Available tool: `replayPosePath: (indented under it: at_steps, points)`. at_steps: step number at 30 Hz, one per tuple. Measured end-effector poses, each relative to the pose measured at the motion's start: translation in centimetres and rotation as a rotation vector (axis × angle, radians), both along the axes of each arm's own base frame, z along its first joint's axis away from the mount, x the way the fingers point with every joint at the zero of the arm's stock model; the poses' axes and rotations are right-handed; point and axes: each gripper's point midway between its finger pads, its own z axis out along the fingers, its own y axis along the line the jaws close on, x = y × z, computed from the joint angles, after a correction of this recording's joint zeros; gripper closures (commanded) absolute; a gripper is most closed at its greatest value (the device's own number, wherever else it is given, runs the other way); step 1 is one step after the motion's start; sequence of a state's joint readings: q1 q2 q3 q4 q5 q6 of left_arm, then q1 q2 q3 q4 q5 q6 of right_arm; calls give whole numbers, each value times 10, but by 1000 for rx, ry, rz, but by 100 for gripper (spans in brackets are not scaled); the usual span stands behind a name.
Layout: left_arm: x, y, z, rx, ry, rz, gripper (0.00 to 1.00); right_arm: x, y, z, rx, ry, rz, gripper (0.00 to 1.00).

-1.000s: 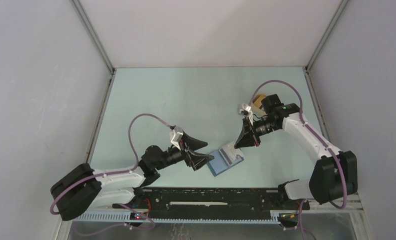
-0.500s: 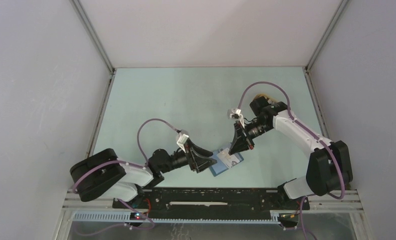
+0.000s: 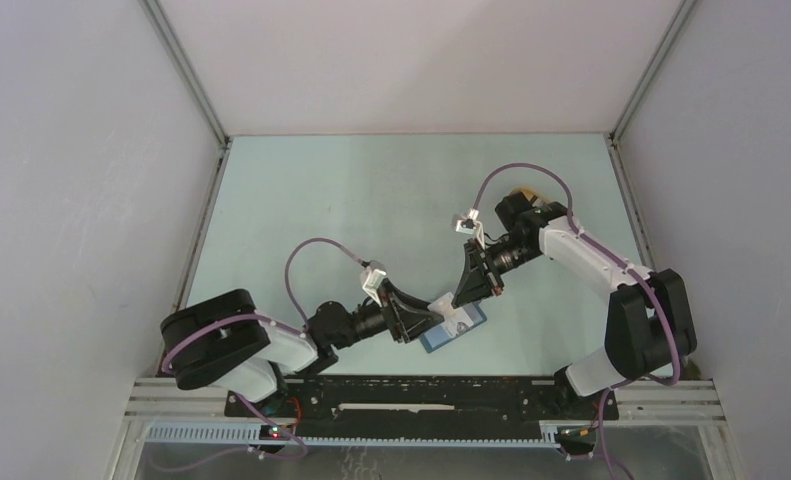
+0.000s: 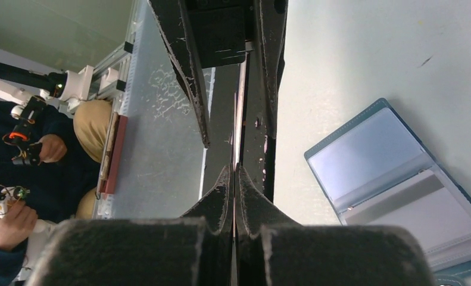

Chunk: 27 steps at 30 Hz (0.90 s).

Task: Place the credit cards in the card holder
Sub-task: Pick up the credit card from the storage box.

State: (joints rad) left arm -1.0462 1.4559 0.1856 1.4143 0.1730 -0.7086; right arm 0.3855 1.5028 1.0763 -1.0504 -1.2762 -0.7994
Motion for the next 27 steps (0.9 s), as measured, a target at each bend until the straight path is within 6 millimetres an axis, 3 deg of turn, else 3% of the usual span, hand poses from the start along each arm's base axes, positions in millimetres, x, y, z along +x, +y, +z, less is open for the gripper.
replayPosePath:
  at_steps: [3, 11, 13, 16, 18, 21, 27]
  points:
    - [5, 1, 3, -17, -4, 27, 58, 0, 1, 0, 3, 16, -3, 100]
    - [5, 0, 6, -33, 4, 28, 99, -1, 2, 1, 3, 22, -1, 100]
    - [4, 0, 7, -35, 4, 24, 100, -1, 2, 0, -2, 15, 2, 98]
    - [4, 0, 5, -32, 15, 22, 100, -1, 2, -4, -21, 3, 6, 60]
    - [5, 0, 5, -35, 23, 24, 100, -3, 3, -5, -28, 3, 14, 44]
    - [9, 2, 7, -51, 53, 41, 100, -3, 2, -8, -59, -25, 17, 37]
    - [11, 18, -8, -63, 182, 94, 100, 9, -14, 4, -118, -249, -56, 40]
